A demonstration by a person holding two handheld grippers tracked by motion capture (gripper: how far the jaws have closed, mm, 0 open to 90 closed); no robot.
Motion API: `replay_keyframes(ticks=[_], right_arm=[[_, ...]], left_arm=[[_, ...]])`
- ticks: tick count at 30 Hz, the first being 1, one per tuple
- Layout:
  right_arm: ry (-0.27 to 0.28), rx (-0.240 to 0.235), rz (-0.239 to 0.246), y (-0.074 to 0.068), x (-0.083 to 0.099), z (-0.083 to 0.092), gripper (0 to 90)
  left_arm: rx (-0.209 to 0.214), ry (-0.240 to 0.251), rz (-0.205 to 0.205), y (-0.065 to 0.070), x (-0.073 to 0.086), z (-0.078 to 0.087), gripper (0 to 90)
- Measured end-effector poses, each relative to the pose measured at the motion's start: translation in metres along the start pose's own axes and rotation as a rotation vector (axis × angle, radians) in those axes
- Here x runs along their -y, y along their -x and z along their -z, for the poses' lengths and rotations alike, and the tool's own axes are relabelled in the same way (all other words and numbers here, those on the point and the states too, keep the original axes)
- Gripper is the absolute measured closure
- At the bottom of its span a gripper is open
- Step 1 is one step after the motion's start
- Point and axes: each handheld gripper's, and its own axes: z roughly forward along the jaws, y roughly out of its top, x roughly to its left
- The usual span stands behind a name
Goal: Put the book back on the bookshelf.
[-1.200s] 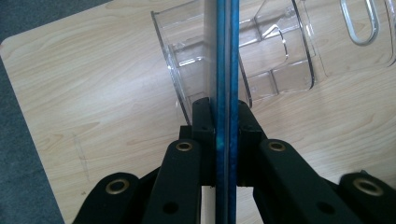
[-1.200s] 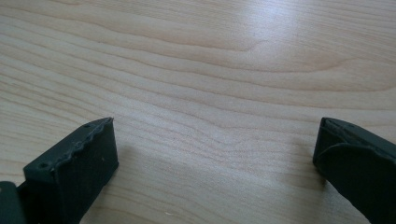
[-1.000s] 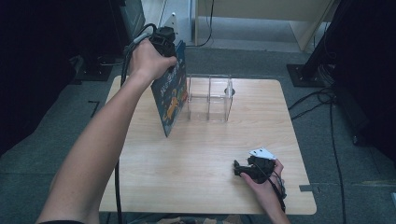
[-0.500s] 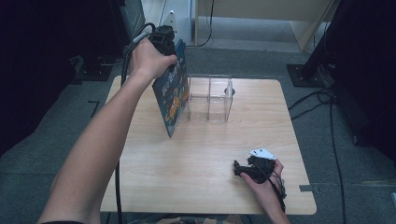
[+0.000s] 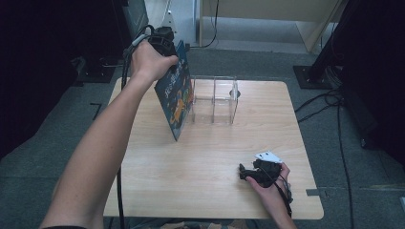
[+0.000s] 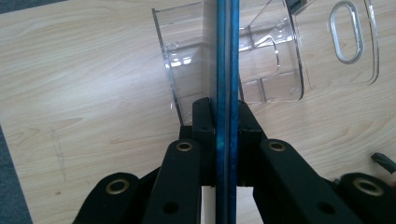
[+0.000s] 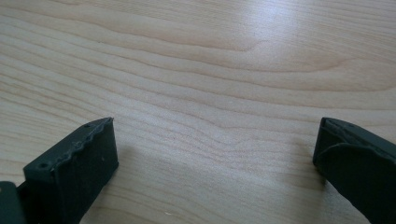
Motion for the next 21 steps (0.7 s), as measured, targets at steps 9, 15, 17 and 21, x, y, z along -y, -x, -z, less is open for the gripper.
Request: replay_keyframes(ticks=[9, 15, 17, 21], right_arm=[[0.0, 0.0, 0.0, 0.0, 0.0, 0.0, 0.0], [0.0, 0.0, 0.0, 0.0, 0.0, 0.0, 0.0], [0.0, 0.0, 0.0, 0.0, 0.0, 0.0, 0.0], [0.0, 0.0, -0.001, 0.0, 0.0, 0.0, 0.0]], left_arm=[[-0.003, 0.016, 0.005, -0.001, 0.0, -0.001, 84.3], [0.012, 0.013, 0.025, -0.007, 0.001, -0.001, 84.1], [0.017, -0.003, 0.027, -0.009, 0.002, 0.0, 83.5], [0.023, -0.008, 0.018, -0.016, 0.004, -0.001, 81.6]])
